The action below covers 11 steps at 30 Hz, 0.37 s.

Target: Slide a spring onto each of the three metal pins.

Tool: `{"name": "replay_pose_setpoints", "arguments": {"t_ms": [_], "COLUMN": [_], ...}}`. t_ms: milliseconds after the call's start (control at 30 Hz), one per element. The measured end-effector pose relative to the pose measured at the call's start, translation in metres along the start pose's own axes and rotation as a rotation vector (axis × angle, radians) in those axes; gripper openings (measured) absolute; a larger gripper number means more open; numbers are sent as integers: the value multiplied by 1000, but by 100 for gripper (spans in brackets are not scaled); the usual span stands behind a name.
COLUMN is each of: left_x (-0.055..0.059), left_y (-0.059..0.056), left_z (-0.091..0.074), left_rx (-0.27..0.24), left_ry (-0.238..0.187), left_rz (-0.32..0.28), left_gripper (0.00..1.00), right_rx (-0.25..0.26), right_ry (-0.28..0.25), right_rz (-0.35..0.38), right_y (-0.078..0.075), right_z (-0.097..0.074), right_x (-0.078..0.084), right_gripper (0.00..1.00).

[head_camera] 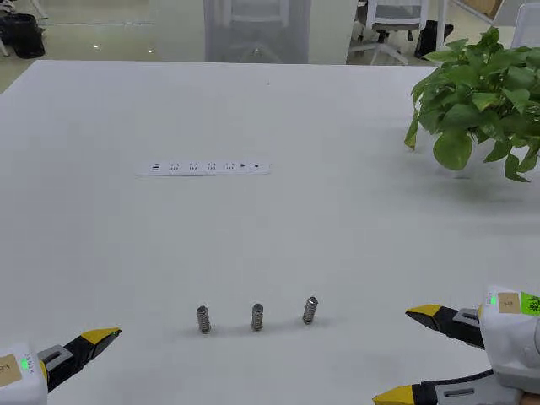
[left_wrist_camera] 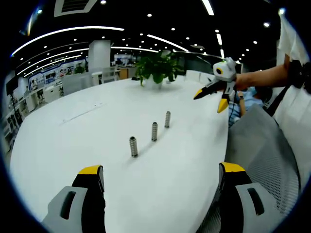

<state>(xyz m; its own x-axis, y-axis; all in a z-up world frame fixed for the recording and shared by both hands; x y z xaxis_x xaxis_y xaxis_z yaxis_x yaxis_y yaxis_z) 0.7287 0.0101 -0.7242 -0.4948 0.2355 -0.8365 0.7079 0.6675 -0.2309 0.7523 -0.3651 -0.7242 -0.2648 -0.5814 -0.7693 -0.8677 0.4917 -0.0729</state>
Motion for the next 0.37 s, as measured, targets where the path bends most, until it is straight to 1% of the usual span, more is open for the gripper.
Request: {"name": "replay_pose_setpoints", "arguments": {"t_ms": [367], "left_x": [-1], "left_y": [-2], "left_z": [-1], "left_rx": [2], "left_ry": [-2], "left_rz": [4], "left_gripper": [100], "right_rx": [2], "right_ry": [-7], "right_rz": [-8], "right_y": [1], "right_z": [-1], "right_x": [-2], "right_gripper": [81]}}
Point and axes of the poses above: the centre of the closed fingertips' face, and the gripper's own axes: z roughly forward along the fingers, y roughly to its left, x roughly out of its underside, the point moved 8 cm from there along -z, roughly backward along the fingers, and after that the axes turned 10 degrees about -z, right-handed, at the moved point
